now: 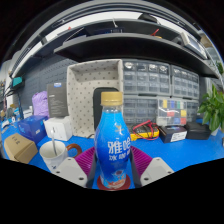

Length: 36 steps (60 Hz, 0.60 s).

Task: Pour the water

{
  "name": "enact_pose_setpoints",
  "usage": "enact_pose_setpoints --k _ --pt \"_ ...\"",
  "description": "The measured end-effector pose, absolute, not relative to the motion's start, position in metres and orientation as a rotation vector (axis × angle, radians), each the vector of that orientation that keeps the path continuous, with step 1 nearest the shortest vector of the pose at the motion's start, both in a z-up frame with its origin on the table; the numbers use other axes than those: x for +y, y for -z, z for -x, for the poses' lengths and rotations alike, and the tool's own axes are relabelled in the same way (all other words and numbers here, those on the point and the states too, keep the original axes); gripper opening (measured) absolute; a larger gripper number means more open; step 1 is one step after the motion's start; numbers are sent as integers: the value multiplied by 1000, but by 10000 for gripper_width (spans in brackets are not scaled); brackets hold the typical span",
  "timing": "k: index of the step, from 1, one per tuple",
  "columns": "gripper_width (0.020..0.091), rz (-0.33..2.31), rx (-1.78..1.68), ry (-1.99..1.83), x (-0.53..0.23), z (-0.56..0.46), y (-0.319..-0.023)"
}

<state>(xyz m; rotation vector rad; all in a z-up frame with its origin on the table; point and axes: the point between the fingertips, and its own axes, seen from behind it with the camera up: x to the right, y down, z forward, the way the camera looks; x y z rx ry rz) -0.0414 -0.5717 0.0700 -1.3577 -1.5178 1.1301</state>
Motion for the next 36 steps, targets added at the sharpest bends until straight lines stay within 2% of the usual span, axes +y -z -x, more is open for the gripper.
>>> enact_pose_setpoints --k 4,5,6,11,26,36 --pt "664 1369 -1503 -1127 -572 40 -75" --pt "715 1363 -1503 -1127 -572 38 -77" --pt "692 1353 -1503 -1124 -573 37 -79" --pt "780 1346 -1505 -1084 -572 22 -84" --pt "788 1455 -1612 -993 -602 -66 -71" --pt "795 1494 -1622 -936 -622 -93 -98"
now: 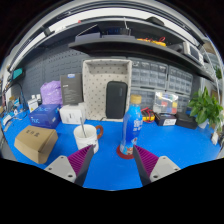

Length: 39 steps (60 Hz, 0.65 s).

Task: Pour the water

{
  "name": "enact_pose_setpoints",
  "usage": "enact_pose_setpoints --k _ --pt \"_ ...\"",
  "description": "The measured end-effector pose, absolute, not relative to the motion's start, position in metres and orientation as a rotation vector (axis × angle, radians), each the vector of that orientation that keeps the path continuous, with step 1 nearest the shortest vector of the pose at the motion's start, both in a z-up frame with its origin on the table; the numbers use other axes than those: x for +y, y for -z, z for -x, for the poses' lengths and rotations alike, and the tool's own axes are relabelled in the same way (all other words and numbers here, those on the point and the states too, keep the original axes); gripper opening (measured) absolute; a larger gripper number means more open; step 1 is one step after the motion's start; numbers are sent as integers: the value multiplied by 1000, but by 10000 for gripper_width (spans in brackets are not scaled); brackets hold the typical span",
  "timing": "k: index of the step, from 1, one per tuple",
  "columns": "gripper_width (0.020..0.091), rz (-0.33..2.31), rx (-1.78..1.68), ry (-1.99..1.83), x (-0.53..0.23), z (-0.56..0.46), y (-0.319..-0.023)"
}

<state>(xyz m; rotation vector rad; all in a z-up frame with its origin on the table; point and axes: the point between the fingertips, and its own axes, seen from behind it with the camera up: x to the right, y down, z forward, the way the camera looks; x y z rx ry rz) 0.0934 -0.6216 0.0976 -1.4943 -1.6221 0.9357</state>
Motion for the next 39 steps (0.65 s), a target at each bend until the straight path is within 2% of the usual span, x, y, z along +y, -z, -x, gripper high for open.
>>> enact_pose_setpoints --k 18,39 --pt "798 1495 -1564 -955 -638 -99 -163" --pt "798 1493 -1537 -990 -633 -100 -177"
